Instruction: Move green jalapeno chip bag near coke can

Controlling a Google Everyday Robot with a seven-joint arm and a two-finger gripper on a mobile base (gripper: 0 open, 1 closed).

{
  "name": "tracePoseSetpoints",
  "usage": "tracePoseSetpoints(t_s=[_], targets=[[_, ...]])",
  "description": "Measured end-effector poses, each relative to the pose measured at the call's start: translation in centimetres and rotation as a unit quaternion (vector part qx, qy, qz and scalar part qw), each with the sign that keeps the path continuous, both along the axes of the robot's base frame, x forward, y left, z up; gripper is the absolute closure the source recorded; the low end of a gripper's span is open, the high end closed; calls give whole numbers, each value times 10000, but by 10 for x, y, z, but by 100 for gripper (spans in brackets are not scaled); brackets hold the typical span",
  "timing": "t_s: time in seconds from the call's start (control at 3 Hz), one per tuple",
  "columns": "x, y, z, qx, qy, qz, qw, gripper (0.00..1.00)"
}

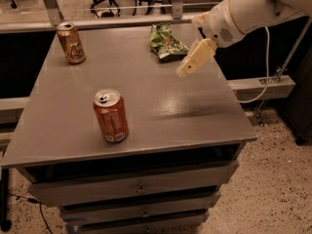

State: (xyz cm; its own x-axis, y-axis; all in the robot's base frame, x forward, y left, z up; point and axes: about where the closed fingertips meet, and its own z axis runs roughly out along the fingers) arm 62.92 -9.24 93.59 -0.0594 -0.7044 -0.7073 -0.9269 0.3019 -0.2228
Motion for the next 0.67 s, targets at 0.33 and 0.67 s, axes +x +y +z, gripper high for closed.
tracePoseSetpoints(t_s=[0.33,0.67], targets=[[-1,0,0,-5,0,4,10000,0],[10,-6,-6,176,-135,-214,9995,0]])
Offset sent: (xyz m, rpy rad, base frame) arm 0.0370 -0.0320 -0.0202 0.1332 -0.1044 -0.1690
